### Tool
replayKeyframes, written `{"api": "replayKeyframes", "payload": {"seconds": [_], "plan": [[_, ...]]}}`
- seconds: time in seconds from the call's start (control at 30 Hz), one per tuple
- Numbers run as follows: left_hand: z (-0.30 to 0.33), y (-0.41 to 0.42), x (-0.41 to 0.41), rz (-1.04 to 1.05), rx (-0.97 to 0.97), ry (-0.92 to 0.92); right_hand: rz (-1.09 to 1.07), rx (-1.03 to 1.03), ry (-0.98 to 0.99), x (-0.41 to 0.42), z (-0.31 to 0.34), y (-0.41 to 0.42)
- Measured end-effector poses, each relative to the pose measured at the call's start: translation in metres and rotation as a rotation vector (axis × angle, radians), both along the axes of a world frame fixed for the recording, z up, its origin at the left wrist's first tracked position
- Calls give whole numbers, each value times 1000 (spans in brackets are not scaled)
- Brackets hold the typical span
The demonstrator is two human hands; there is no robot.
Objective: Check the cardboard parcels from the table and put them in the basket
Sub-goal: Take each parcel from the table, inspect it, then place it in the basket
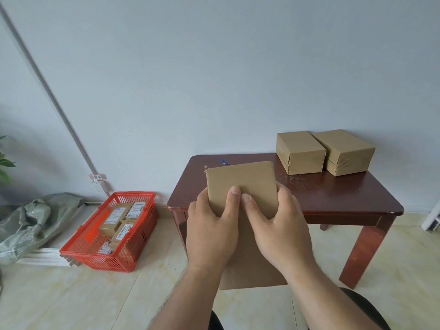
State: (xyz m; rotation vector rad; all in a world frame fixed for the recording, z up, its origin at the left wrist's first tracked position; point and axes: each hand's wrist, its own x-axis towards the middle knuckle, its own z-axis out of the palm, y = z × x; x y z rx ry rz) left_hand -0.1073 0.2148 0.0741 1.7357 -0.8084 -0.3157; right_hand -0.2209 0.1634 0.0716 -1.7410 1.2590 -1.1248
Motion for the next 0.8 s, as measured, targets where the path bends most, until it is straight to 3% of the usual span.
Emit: {"api": "replayKeyframes", "payload": {"seconds": [0.2,0.4,0.5,0.63,0.8], "plan": [[-6,5,-12,1,-70,44,-26,118,-34,1,14,-13],[9,0,-5,17,-108,183,-34,60,-67,2,11,-2],[15,0,-3,1,-140,158,-25,36,-76,3,9,4],[7,5,-13,0,-168,87,-18,169,-129,1,19,0],[1,7,-16,-17,-161,195,28,246,-190,0,22,-4]]}}
